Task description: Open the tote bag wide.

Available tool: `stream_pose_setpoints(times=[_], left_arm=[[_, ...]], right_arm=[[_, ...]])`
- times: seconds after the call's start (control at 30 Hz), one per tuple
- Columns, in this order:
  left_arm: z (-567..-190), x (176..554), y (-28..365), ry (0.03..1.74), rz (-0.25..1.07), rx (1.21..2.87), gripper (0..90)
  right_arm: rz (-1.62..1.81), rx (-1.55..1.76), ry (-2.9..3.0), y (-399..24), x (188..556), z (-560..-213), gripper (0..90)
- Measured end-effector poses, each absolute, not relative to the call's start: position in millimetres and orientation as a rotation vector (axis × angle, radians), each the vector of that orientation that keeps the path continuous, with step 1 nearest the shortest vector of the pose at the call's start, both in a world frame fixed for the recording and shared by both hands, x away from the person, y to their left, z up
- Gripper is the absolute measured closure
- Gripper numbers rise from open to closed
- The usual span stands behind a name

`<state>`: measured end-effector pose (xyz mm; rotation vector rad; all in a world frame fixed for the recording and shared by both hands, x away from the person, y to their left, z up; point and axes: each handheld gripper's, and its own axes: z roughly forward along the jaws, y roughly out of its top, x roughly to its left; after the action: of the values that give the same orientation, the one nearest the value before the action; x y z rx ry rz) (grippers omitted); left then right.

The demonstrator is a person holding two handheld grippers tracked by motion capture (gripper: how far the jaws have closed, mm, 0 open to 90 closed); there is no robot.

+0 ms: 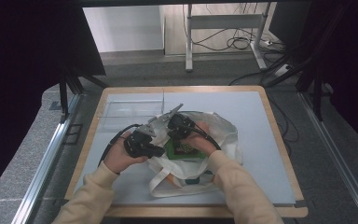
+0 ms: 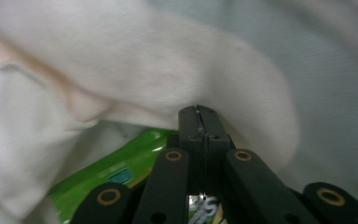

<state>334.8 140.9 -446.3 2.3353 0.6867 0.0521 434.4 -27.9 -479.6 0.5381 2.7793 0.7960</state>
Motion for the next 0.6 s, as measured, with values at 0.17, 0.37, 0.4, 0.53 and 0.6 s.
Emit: stream_pose_setpoints(times=[0.17, 0.37, 0.4, 0.53, 0.6], left_arm=[[-447, 335, 140, 0.688, 0.048, 2.338, 84.8], [-449, 336, 140, 0.691, 0.042, 2.335, 84.6], [-449, 336, 140, 0.692, 0.040, 2.336, 84.5], [-449, 336, 141, 0.699, 0.036, 2.322, 84.6], [-450, 336, 141, 0.701, 0.033, 2.321, 84.7]], right_arm=[[0.788, 0.545, 2.765, -26, 440, -482, 89.2], [0.791, 0.549, 2.757, -25, 443, -484, 89.2], [0.791, 0.553, 2.759, -25, 443, -484, 89.3], [0.804, 0.543, 2.761, -30, 437, -475, 89.3], [0.809, 0.538, 2.749, -37, 432, -466, 89.2]])
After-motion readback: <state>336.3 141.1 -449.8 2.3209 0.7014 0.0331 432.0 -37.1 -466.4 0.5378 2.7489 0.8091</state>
